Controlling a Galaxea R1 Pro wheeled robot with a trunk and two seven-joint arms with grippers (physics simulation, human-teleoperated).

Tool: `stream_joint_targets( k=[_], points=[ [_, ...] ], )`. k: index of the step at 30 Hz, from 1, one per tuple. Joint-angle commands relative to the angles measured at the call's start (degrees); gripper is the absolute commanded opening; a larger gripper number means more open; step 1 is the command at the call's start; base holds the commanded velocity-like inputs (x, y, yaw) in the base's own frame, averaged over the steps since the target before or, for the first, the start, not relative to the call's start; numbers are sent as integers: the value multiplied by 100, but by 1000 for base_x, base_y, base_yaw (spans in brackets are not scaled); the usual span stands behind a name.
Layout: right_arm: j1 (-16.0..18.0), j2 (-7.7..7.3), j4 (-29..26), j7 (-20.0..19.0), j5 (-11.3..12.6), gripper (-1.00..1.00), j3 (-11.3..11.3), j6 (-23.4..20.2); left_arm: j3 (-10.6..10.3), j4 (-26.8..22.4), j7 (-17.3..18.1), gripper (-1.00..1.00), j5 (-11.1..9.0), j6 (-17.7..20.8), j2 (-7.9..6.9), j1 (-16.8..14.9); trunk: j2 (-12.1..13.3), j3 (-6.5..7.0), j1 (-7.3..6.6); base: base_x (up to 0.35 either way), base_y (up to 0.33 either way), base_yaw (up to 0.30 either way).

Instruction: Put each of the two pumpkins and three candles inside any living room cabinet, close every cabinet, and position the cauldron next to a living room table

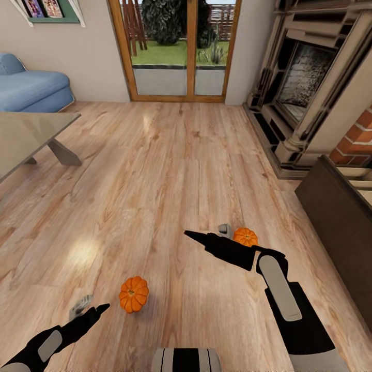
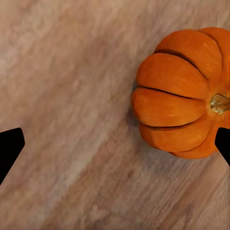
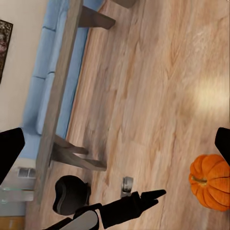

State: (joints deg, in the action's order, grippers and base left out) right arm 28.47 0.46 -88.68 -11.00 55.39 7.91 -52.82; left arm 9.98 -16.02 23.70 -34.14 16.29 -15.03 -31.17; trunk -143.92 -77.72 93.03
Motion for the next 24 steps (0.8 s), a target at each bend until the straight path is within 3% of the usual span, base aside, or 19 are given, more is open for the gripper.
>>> stream_joint_targets(
  k=[1, 8, 10, 12, 20, 22, 24],
  points=[
    [2, 4, 0, -69, -42, 100, -24, -25, 27, -20, 21, 100, -40, 55, -2, -2, -3, -27, 1, 0, 0, 0],
    [20, 33, 0, 107, -120, 100, -39, -17, 54, -293, 18, 100, -53, 83, -23, -25, -12, -182, 19, 0, 0, 0],
    [79, 37, 0, 366, -129, 100, -25, -17, 194, -459, 14, 100, -85, 187, -66, -28, -15, -226, 24, 0, 0, 0],
    [258, 45, 0, 973, -128, 100, 61, -13, 427, -658, 24, 100, -252, 548, -114, -29, -18, -270, 30, 0, 0, 0],
    [793, 563, 26, 2510, -119, 100, 742, 69, 535, -759, 31, 100, -520, 813, -152, -29, -28, -448, 50, 0, 0, 0],
    [1148, 706, 117, 2988, -101, 100, 991, 187, 534, -759, 30, 100, -538, 820, -139, -30, -31, -492, 55, 0, 0, 0],
    [1408, 755, 150, 3397, -58, 100, 1280, 282, 533, -761, 32, 100, -540, 822, -133, -30, -34, -536, 61, 0, 0, 0]
  ],
)
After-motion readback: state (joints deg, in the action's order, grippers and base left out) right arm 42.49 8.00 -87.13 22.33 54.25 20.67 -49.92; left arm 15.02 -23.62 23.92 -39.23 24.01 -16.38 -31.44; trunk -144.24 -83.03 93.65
